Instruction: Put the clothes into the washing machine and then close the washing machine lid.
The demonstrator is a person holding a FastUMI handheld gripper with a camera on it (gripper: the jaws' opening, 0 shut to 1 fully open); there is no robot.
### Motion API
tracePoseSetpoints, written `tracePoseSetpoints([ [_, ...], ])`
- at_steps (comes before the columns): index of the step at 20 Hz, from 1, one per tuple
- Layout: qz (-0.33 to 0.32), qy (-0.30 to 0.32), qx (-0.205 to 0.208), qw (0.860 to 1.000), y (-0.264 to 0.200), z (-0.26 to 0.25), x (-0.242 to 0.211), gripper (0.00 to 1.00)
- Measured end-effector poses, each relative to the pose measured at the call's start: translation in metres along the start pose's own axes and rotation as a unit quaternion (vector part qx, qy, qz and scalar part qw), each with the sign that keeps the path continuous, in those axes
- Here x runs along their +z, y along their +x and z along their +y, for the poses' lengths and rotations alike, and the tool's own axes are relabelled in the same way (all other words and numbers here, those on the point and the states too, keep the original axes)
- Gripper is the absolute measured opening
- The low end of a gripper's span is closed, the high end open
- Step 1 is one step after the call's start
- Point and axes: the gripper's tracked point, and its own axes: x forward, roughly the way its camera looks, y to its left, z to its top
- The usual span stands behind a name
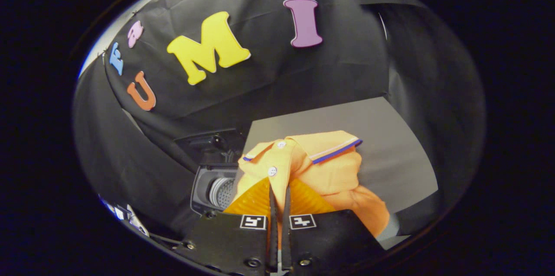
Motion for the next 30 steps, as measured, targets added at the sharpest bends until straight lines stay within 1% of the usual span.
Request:
tracePoseSetpoints([
  [3,-0.026,-0.016,0.011,0.999,-0.028,0.036,0.007,0.07],
  [8,-0.059,-0.036,0.037,0.997,-0.062,0.109,0.009,0.07],
  [13,-0.076,-0.058,0.068,0.993,-0.076,0.185,0.006,0.07],
  [15,-0.075,-0.065,0.085,0.991,-0.075,0.215,0.003,0.07],
  [19,-0.063,-0.068,0.107,0.99,-0.053,0.263,-0.003,0.07],
  [24,-0.034,-0.075,0.14,0.987,-0.009,0.313,-0.012,0.07],
  [27,-0.008,-0.079,0.151,0.985,0.027,0.331,-0.02,0.07],
  [30,0.023,-0.075,0.153,0.985,0.068,0.338,-0.03,0.07],
])
